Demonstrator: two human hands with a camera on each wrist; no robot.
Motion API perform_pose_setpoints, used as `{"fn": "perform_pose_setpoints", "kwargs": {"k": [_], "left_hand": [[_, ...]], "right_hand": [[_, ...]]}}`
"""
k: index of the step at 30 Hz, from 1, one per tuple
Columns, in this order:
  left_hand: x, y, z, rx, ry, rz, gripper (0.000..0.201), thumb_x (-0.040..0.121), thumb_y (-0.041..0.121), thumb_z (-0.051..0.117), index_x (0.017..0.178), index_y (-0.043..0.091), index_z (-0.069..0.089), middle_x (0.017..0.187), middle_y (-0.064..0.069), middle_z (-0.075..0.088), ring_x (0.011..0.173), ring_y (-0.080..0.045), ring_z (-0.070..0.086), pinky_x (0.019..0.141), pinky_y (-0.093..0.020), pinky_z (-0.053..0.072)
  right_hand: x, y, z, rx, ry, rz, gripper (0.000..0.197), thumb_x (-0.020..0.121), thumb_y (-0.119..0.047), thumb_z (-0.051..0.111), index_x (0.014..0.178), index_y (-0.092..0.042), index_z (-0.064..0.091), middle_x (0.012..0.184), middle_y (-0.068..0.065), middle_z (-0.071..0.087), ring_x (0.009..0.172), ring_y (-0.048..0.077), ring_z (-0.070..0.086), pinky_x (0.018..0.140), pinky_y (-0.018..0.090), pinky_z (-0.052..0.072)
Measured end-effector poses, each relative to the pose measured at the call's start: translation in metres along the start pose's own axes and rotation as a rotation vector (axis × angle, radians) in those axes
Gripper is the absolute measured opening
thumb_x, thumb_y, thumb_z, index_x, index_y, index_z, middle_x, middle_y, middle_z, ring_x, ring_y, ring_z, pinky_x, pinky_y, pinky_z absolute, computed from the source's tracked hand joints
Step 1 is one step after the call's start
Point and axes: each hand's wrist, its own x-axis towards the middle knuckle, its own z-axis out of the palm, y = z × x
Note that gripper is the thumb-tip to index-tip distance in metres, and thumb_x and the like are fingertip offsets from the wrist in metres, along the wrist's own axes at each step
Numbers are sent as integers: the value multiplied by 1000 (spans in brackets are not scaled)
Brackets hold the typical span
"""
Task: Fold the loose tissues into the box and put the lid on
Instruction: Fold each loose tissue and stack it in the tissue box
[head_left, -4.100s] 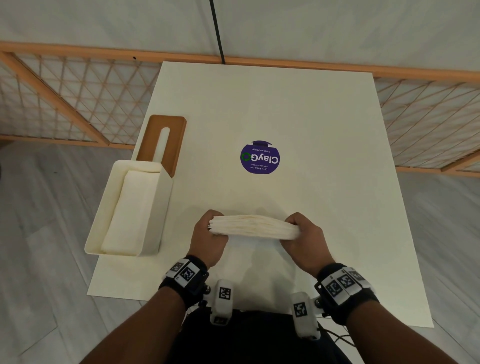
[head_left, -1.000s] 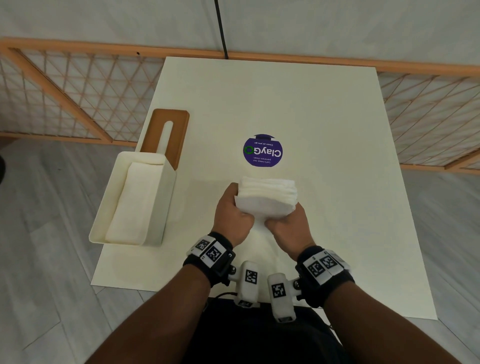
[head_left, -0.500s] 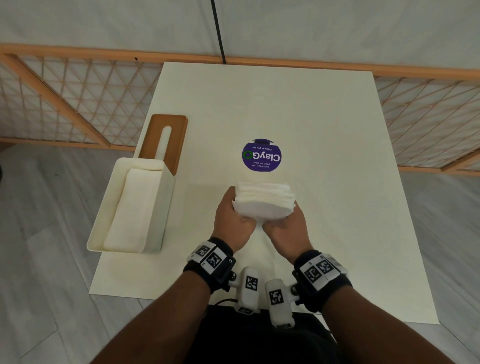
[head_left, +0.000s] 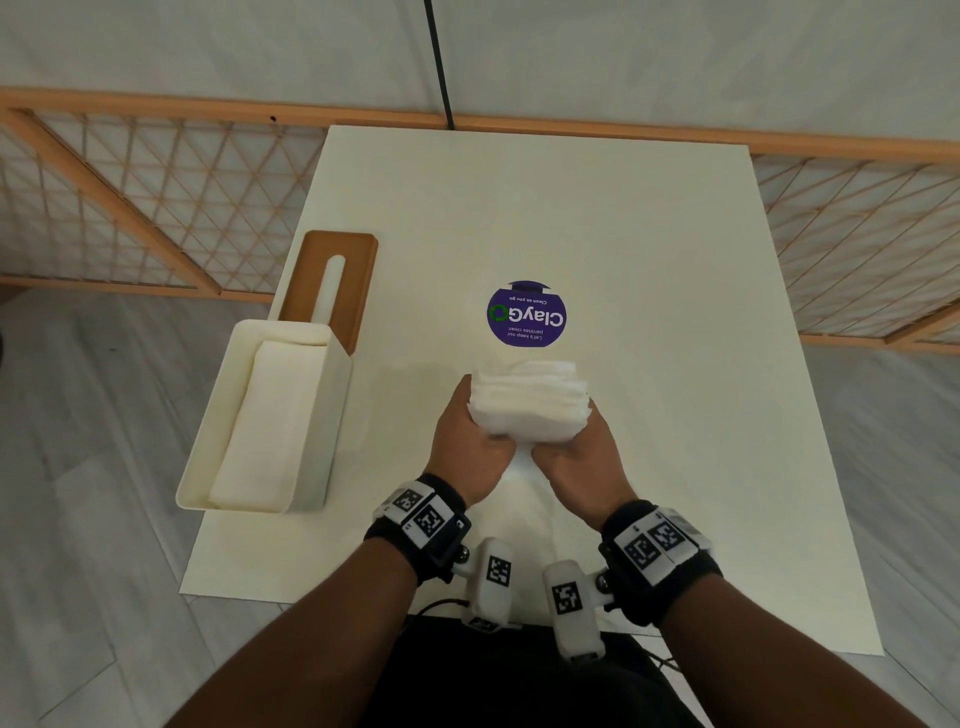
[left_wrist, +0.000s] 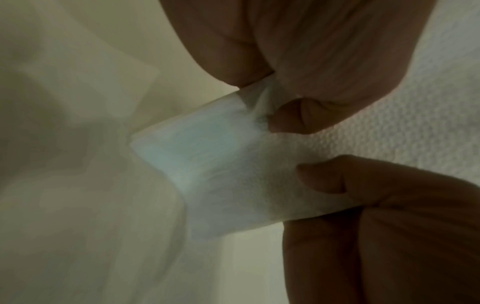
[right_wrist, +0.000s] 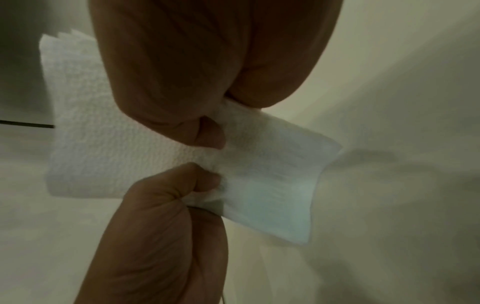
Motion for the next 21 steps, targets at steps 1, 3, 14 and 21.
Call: {"fn": "perform_pose_setpoints", "kwargs": {"k": [1, 3, 14, 21], "left_hand": [[-1, 4, -3, 15, 10, 7, 47, 71, 8, 58, 118, 11, 60, 112, 0, 69, 107, -13, 65, 93, -34, 54], [-2, 17, -11, 41, -5, 40, 42, 72, 7, 60, 114, 10, 56, 106, 1, 67, 99, -14, 65, 85, -29, 55], [12, 80, -40, 372, -229, 227, 48, 77, -5, 57, 106, 27, 38, 83, 14, 54, 73, -14, 56, 57, -25, 39], [7, 47, -96, 479, -400, -28, 29, 71, 17, 76, 95, 25, 62, 86, 2, 67, 78, -18, 64, 71, -42, 56]], "right_hand": [[0, -5, -5, 18, -1, -3, 60, 67, -3, 56, 125, -19, 57, 118, -11, 65, 110, 8, 62, 89, 36, 53], [-1, -23, -20, 87, -11, -12, 64, 67, -1, 69, 123, -24, 52, 111, -19, 64, 103, 6, 64, 82, 34, 54], [27, -123, -59, -529, -315, -267, 64, 74, -11, 70, 132, -28, 51, 105, -6, 68, 92, 18, 64, 79, 31, 51], [25, -102, -83, -334, -203, -109, 54, 77, 0, 72, 122, -28, 62, 106, -16, 69, 94, 1, 62, 81, 10, 44]]}}
